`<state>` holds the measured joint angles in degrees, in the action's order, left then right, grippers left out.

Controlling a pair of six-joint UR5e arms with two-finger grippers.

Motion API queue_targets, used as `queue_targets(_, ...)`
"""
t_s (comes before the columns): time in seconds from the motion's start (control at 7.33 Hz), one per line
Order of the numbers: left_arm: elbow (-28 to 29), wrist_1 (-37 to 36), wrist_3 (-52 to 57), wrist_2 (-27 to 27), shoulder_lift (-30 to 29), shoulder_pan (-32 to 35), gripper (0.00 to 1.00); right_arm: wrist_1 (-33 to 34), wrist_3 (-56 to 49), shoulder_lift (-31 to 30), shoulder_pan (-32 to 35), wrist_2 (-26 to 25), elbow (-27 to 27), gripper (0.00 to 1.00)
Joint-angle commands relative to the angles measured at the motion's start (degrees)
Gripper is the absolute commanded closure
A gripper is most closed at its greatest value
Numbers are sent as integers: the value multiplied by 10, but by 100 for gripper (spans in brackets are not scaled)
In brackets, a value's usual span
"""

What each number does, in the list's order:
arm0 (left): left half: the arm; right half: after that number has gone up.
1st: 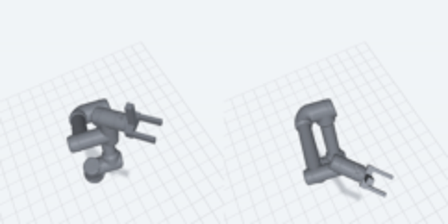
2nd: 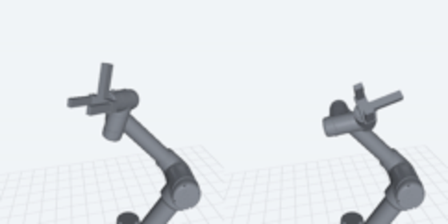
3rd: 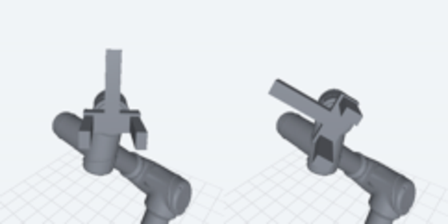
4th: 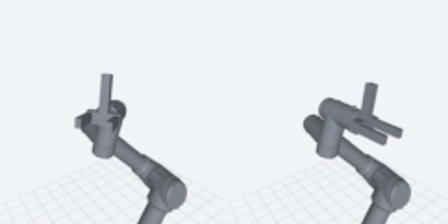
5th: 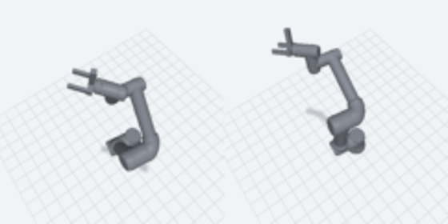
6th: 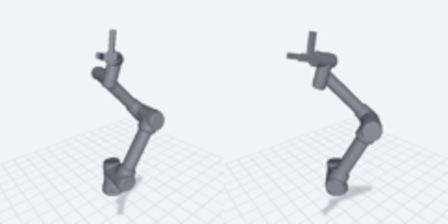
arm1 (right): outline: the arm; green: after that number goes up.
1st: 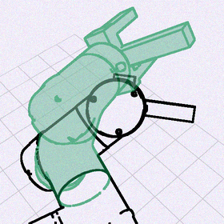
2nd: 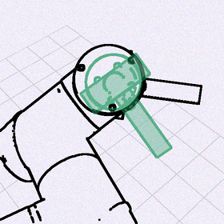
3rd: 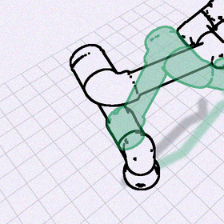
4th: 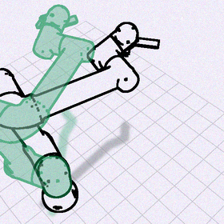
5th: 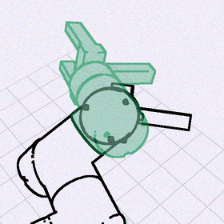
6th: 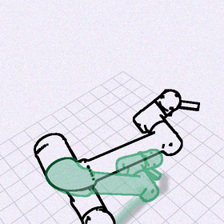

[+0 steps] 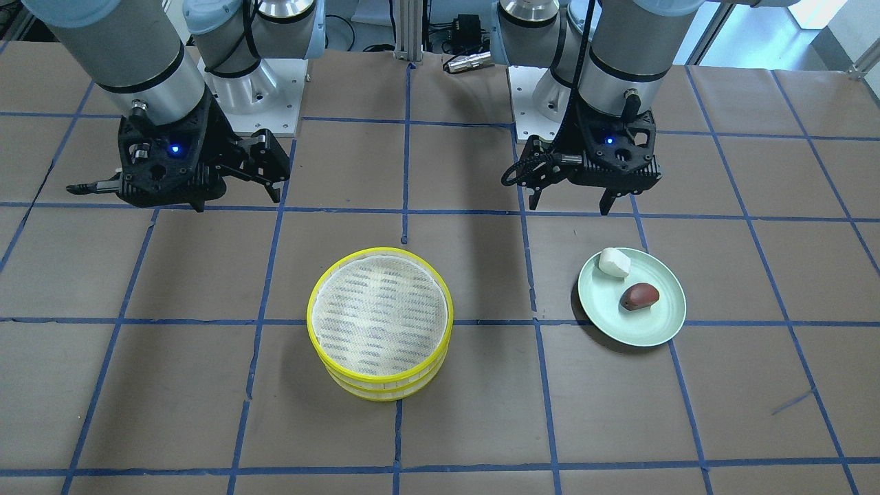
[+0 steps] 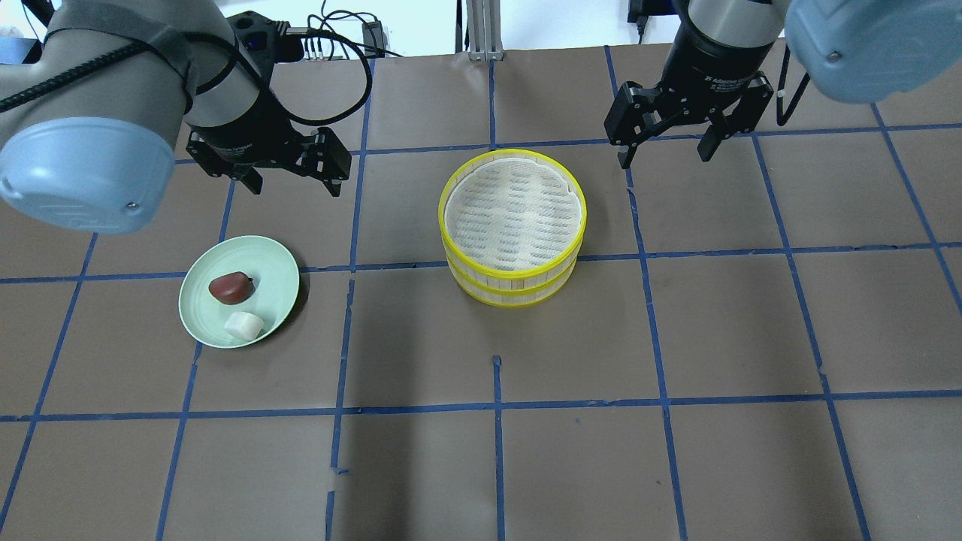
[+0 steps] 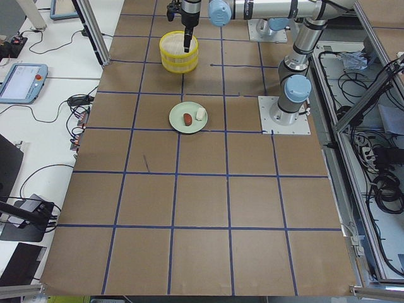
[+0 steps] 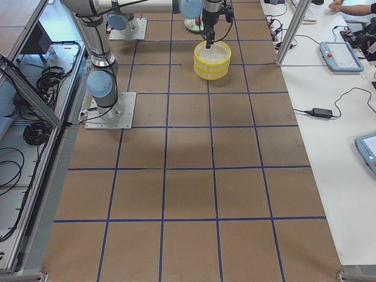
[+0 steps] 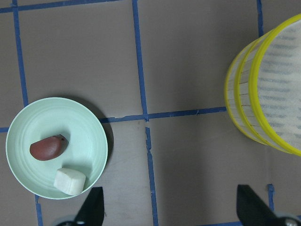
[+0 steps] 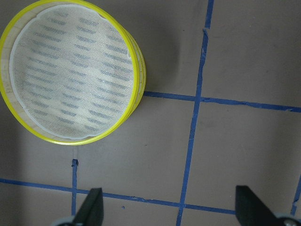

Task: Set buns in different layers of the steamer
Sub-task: 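Move the left gripper to the green plate while the right gripper reaches the steamer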

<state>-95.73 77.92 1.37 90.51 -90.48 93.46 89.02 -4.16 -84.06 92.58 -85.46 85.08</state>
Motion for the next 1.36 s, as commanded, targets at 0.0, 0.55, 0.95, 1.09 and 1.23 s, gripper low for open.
queue_targets(0.0,0,8,0,0,2,1,0,-2,0,-1,1,-14,0,0)
queue_targets(0.55,-9,13,137,24,-2,-56,0,95,55,73,14,-22,-1,0)
queue_targets(0.95,-139,-73,278,16,-30,-200,0,209,114,175,58,-24,26,0)
queue_targets(1.09,-162,-93,275,16,-55,-201,0,229,117,184,64,-27,38,1)
queue_targets(1.23,-168,-98,274,15,-85,-201,0,232,113,184,64,-27,53,11)
